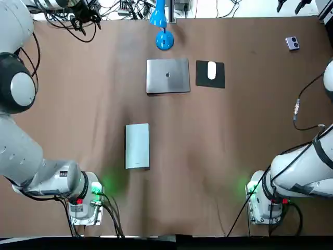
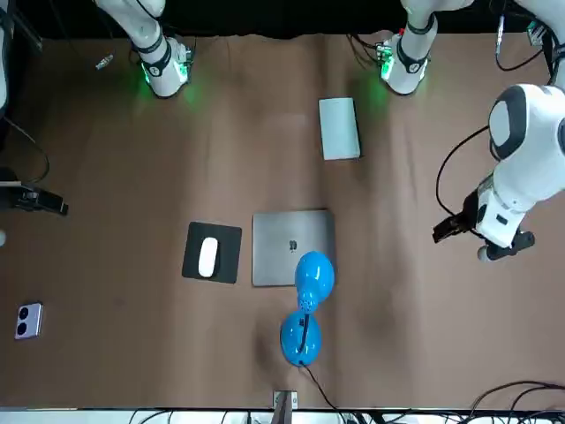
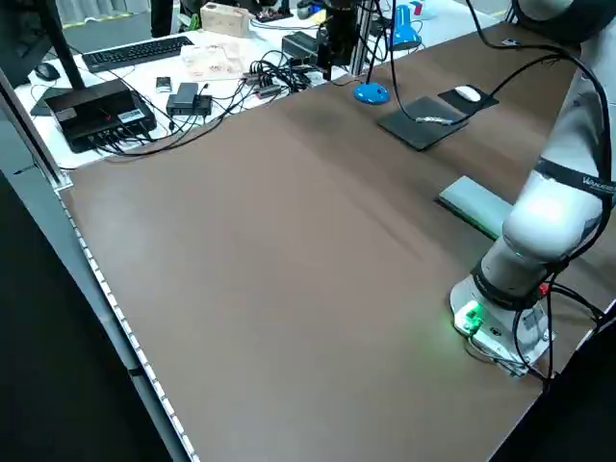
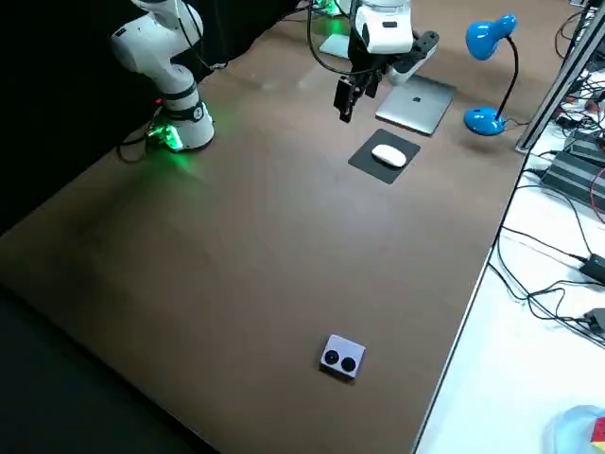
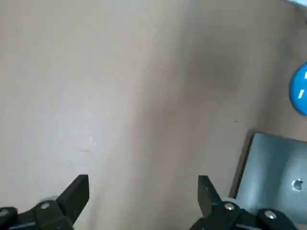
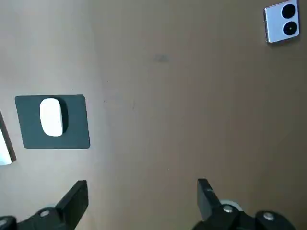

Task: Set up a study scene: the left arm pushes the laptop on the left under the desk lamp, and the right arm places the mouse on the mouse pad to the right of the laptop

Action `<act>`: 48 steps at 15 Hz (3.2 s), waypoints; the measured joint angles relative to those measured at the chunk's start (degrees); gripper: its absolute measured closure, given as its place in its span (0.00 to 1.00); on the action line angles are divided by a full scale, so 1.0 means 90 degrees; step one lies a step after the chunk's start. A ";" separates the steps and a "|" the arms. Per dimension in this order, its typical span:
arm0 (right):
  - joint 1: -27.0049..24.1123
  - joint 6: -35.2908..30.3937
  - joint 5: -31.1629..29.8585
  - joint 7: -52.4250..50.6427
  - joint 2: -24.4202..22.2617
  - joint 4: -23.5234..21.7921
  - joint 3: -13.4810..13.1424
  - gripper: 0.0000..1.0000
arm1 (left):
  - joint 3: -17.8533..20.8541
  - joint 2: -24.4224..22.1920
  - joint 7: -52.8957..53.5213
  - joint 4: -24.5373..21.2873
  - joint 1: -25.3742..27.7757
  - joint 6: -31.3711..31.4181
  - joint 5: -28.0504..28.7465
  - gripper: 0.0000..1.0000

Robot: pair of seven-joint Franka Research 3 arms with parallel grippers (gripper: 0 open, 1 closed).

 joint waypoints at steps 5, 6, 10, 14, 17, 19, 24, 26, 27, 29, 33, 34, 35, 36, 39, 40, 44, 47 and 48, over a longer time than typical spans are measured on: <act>0.0000 0.0012 0.0001 -0.0003 0.0000 0.0000 0.0001 0.00 | -0.0089 -0.0256 0.0502 0.0880 -0.0011 -0.1220 0.0231 0.00; 0.0000 0.0012 0.0001 -0.0002 0.0000 0.0000 0.0001 0.00 | -0.0082 -0.0302 0.0714 0.0988 0.0003 -0.1321 0.0235 0.00; -0.0001 0.0013 0.0001 -0.0003 0.0000 0.0000 0.0001 0.00 | -0.0044 -0.0563 0.1154 0.1127 0.0050 -0.1433 0.0236 0.00; -0.0001 0.0015 0.0001 -0.0003 -0.0001 0.0000 0.0001 0.00 | -0.0037 -0.0981 0.1153 0.1197 0.0090 -0.1986 0.0236 0.00; -0.0001 0.0016 0.0001 -0.0003 -0.0001 0.0000 0.0001 0.00 | -0.0057 -0.1382 0.1141 0.1217 0.0153 -0.2500 0.0237 0.00; -0.0001 0.0016 0.0001 -0.0003 -0.0001 0.0000 0.0001 0.00 | -0.0060 -0.1532 0.1145 0.1216 0.0248 -0.2632 0.0237 0.00; -0.0001 0.0016 0.0001 -0.0003 -0.0001 0.0000 0.0002 0.00 | 0.0165 -0.1351 0.1143 0.1206 -0.0148 -0.2592 0.0261 0.00; -0.0001 0.0016 0.0001 -0.0003 -0.0001 0.0000 0.0003 0.00 | 0.0233 -0.1180 0.1140 0.1289 -0.0231 -0.2549 0.0261 0.00; -0.0001 0.0016 0.0001 -0.0003 -0.0001 0.0000 0.0003 0.00 | 0.0272 -0.0976 0.1140 0.1473 -0.0212 -0.2525 0.0261 0.00; -0.0001 0.0016 0.0001 -0.0003 -0.0001 0.0000 0.0003 0.00 | 0.0296 -0.0824 0.1142 0.1651 -0.0178 -0.2523 0.0263 0.00; -0.0001 0.0016 0.0001 -0.0003 -0.0001 0.0000 0.0003 0.00 | 0.0344 -0.0774 0.1494 0.1767 -0.0130 -0.2523 0.0302 0.00; -0.0001 0.0016 0.0001 -0.0004 -0.0001 0.0000 0.0003 0.00 | 0.0360 -0.0774 0.1702 0.1777 -0.0115 -0.2523 0.0303 0.00; -0.0001 0.0016 0.0001 -0.0005 -0.0001 0.0000 0.0003 0.00 | 0.0382 -0.0774 0.1828 0.1784 -0.0083 -0.2523 0.0303 0.00; -0.0001 0.0016 0.0001 -0.0006 -0.0001 0.0000 0.0005 0.00 | 0.0414 -0.0774 0.1882 0.1790 -0.0040 -0.2523 0.0303 0.00; -0.0001 0.0016 0.0001 -0.0008 -0.0003 0.0000 0.0011 0.00 | 0.0471 -0.0774 0.1846 0.1815 0.0045 -0.2425 0.0303 0.00; 0.0000 0.0016 0.0001 -0.0010 -0.0005 0.0000 0.0016 0.00 | 0.0471 -0.0774 0.1810 0.1824 0.0045 -0.2396 0.0303 0.00; 0.0002 0.0016 0.0002 -0.0011 -0.0012 0.0000 0.0035 0.00 | 0.0470 -0.0774 0.1952 0.1845 0.0050 -0.2336 0.0306 0.00; 0.0002 0.0016 0.0003 -0.0011 -0.0015 0.0000 0.0036 0.00 | 0.0470 -0.0774 0.2073 0.1848 0.0054 -0.2333 0.0306 0.00; 0.0002 0.0016 0.0003 -0.0011 -0.0015 0.0000 0.0036 0.00 | 0.0470 -0.0774 0.2084 0.1850 0.0054 -0.2333 0.0307 0.00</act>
